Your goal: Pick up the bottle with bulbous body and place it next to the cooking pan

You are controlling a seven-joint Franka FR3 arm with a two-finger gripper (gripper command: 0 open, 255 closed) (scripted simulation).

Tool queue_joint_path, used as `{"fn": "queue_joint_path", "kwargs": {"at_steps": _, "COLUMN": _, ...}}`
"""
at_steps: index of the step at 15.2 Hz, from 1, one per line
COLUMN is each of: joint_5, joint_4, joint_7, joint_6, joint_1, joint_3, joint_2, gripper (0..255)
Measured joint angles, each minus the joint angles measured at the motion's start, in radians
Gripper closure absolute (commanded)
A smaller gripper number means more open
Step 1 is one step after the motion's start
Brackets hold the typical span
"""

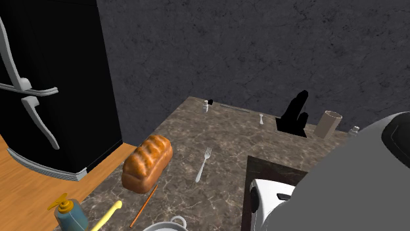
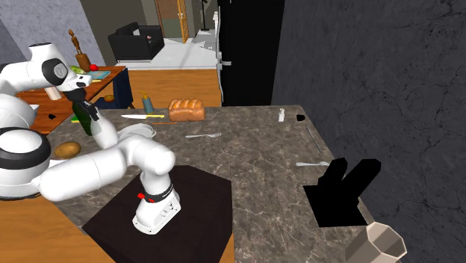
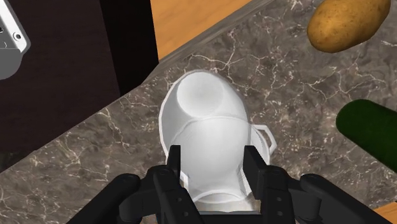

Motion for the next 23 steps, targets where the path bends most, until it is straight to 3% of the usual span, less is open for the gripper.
{"fn": "queue_joint_path", "kwargs": {"at_steps": 10, "joint_5": 0.082, "joint_4": -0.096, "joint_7": -0.008, "joint_6": 0.081, "joint_1": 0.027, "joint_3": 0.089, "joint_2": -0.039, "gripper": 255}}
{"fn": "queue_joint_path", "kwargs": {"at_steps": 16, "joint_5": 0.087, "joint_4": -0.101, "joint_7": -0.010, "joint_6": 0.086, "joint_1": 0.027, "joint_3": 0.095, "joint_2": -0.041, "gripper": 255}}
{"fn": "queue_joint_path", "kwargs": {"at_steps": 17, "joint_5": 0.087, "joint_4": -0.101, "joint_7": -0.010, "joint_6": 0.086, "joint_1": 0.027, "joint_3": 0.095, "joint_2": -0.041, "gripper": 0}}
{"fn": "queue_joint_path", "kwargs": {"at_steps": 23, "joint_5": 0.087, "joint_4": -0.101, "joint_7": -0.010, "joint_6": 0.086, "joint_1": 0.027, "joint_3": 0.095, "joint_2": -0.041, "gripper": 0}}
